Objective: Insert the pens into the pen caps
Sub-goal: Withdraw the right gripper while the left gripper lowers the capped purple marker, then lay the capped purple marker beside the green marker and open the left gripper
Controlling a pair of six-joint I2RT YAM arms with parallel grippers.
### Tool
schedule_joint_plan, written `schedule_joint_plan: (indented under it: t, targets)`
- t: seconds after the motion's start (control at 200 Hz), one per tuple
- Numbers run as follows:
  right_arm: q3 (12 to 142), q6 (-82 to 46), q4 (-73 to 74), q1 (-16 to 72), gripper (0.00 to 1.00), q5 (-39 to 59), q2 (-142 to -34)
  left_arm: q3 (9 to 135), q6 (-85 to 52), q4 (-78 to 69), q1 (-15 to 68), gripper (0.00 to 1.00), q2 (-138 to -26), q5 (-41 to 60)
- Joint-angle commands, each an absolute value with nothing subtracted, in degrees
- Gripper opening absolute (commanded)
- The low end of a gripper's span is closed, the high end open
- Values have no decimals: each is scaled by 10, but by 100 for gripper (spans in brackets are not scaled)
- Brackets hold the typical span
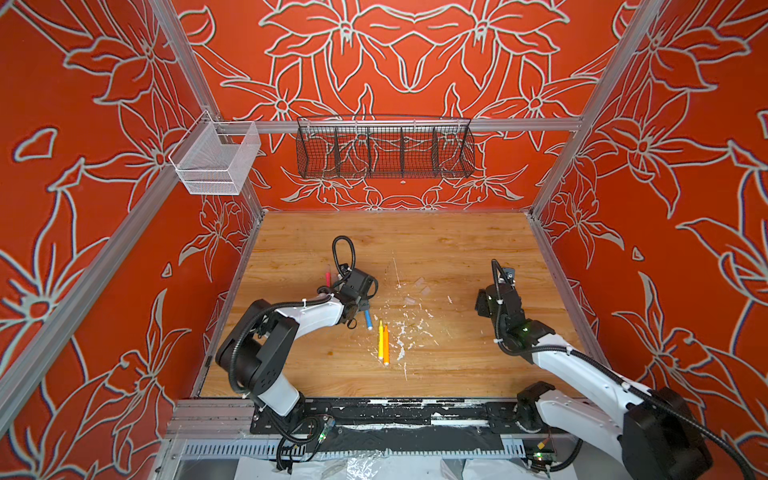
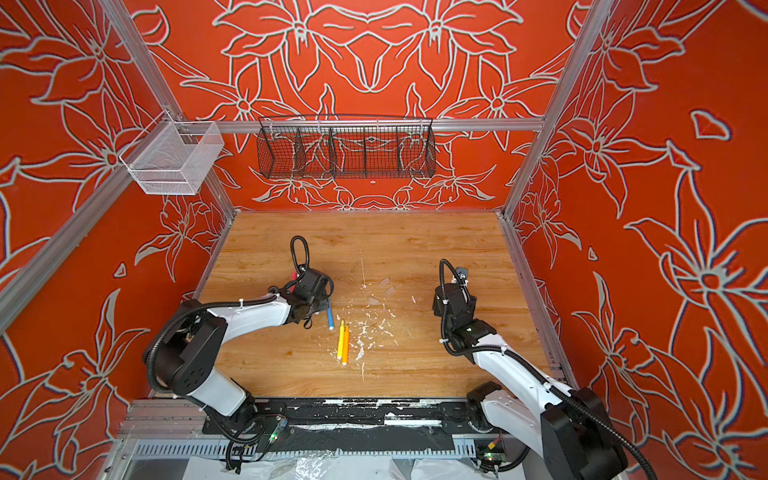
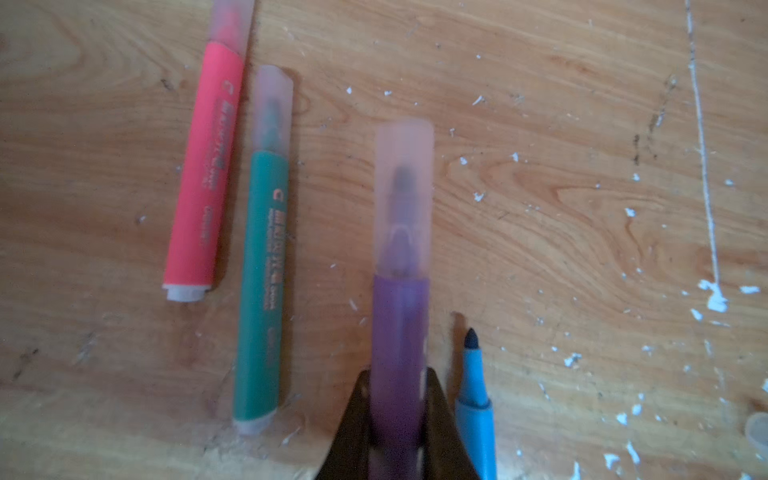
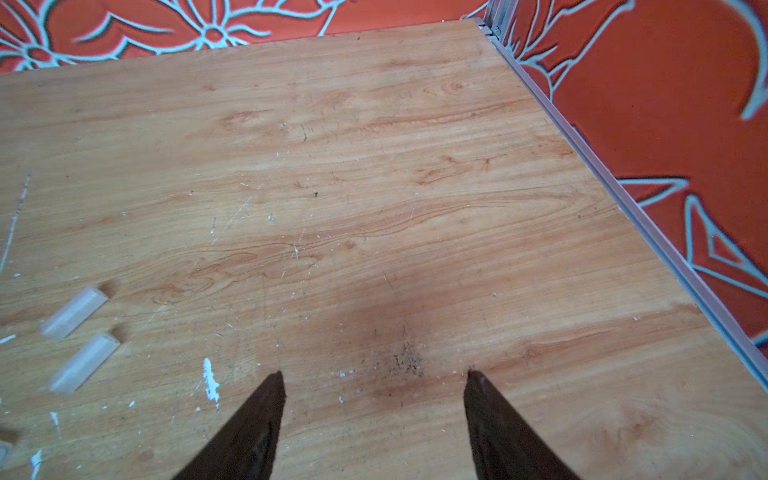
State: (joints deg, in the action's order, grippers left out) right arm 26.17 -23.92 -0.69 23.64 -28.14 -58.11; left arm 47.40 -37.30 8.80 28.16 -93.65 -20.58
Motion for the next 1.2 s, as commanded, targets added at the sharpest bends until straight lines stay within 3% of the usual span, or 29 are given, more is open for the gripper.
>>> schedule_joint_plan:
  t: [0.0, 0.495, 0.746, 1.006, 1.196]
  targets:
    - [265, -247, 8, 233, 71, -270, -570, 505, -375, 145, 279, 0, -956, -254]
    - [258, -245, 9, 233, 71, -261, -562, 562, -374, 203, 273, 0, -995, -270]
    - [255, -245, 11, 233, 71, -257, -557, 571, -373, 223, 273, 14, -998, -276]
    - [255, -243, 11, 233, 71, -254, -557, 577, -366, 257, 274, 22, -957, -264]
    - [253, -243, 12, 233, 71, -250, -554, 569, -371, 296, 283, 36, -906, -274]
